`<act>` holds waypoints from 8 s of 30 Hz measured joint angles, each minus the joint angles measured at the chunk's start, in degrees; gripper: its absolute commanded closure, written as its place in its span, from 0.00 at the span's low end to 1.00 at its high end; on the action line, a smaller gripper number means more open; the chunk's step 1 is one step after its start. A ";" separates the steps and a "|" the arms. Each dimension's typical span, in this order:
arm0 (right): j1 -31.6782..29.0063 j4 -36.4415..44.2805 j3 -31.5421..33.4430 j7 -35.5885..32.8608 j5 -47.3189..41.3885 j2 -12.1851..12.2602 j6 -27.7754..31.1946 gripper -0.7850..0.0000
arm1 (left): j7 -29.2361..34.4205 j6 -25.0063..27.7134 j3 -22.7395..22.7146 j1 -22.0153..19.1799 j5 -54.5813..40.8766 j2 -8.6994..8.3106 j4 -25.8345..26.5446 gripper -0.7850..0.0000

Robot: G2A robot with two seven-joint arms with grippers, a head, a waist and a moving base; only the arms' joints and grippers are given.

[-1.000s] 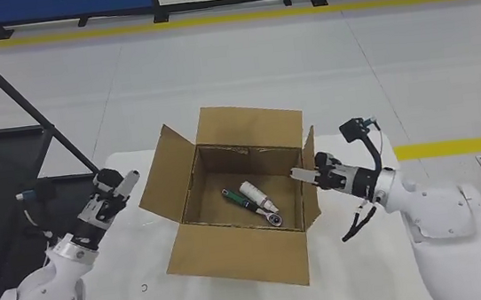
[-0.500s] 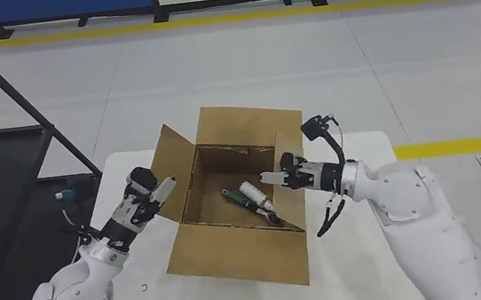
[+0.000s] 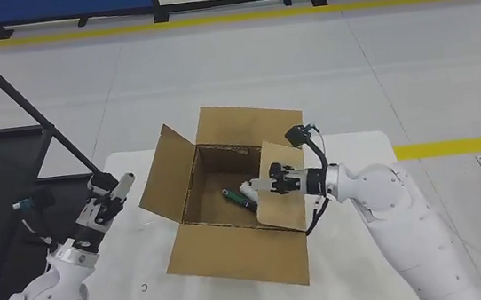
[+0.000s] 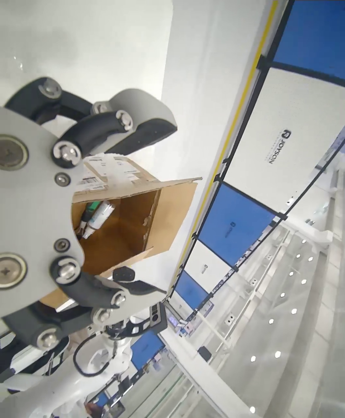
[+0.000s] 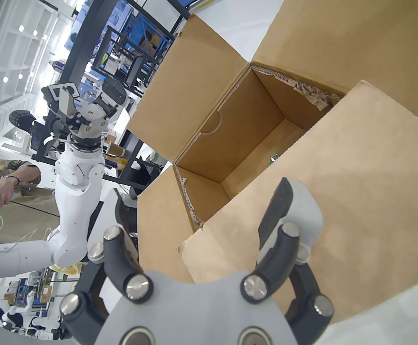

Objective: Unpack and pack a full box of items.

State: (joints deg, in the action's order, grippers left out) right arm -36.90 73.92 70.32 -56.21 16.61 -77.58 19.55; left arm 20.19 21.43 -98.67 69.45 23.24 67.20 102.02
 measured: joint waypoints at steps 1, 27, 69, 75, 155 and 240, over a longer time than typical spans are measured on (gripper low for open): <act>0.24 -0.73 -0.19 0.43 -0.43 -0.01 0.33 0.00 | 0.78 0.53 0.68 -0.05 -0.07 -0.04 -0.01 0.00; -1.46 -3.80 -1.11 5.73 -4.33 1.19 2.37 0.00 | 7.38 -1.06 16.97 -3.23 4.12 0.21 -0.08 0.00; -3.86 -1.40 -3.14 7.25 -5.58 3.09 5.95 0.00 | 2.86 -11.02 25.11 -8.97 10.32 1.75 -6.72 0.00; -3.68 -0.07 -2.99 7.77 -5.27 3.40 5.63 0.00 | 3.17 -11.00 22.38 -7.59 7.24 1.47 -1.86 0.00; 26.86 -55.12 -0.70 -6.31 -38.26 -2.67 22.46 0.00 | 47.25 15.43 -0.98 9.30 -17.14 -10.17 2.60 0.00; 13.90 -32.68 -5.54 -18.34 -39.69 1.78 4.37 0.00 | -14.64 -13.24 8.53 -3.69 -23.05 -11.46 -4.84 0.00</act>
State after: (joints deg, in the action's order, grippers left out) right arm -23.00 41.24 64.78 -74.54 -23.09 -75.79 23.91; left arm 5.55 8.19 -90.13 65.76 0.20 55.73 97.19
